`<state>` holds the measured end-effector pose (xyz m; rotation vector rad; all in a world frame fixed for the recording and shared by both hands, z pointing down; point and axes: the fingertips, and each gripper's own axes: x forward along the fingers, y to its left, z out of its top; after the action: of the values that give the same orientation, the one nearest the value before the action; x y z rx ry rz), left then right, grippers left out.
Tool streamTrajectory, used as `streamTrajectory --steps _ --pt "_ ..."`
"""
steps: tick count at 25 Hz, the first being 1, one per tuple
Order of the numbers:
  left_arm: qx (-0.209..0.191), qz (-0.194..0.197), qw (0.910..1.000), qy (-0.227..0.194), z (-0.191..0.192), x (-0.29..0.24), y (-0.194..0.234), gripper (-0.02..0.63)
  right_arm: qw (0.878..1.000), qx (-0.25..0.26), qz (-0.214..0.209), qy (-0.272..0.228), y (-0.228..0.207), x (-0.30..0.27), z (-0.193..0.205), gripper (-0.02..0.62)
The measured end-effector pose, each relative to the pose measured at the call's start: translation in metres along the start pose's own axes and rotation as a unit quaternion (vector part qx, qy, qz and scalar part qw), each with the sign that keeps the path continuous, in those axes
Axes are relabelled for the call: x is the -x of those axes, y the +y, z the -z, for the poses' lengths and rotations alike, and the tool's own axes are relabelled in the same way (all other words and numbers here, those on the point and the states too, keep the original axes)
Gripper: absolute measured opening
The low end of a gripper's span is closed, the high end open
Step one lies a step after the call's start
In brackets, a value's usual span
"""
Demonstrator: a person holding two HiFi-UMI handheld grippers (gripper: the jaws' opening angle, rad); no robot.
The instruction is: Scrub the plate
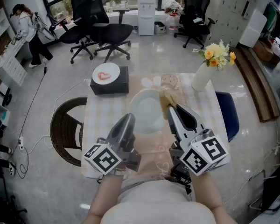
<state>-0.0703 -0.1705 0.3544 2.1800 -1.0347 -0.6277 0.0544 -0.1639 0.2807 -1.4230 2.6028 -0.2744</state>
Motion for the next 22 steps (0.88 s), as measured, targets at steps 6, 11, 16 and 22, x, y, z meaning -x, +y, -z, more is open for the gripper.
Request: streamTrajectory --steps 6,11,16,22 --pt "0.000 0.002 1.0000 0.004 0.004 -0.002 -0.002 0.020 0.999 0.009 -0.031 0.003 0.023 -0.018 0.001 0.048" --pt "-0.001 0.003 1.0000 0.008 0.008 -0.003 -0.005 0.020 0.999 0.007 -0.046 0.009 0.031 -0.031 0.004 0.048" --pt "-0.008 0.007 0.9999 0.011 0.010 -0.004 -0.008 0.020 0.999 0.004 -0.051 0.017 0.036 -0.042 0.010 0.048" --pt "-0.014 0.016 0.9996 0.017 0.010 -0.004 -0.015 0.020 0.999 0.004 -0.037 0.024 0.032 -0.050 0.015 0.048"
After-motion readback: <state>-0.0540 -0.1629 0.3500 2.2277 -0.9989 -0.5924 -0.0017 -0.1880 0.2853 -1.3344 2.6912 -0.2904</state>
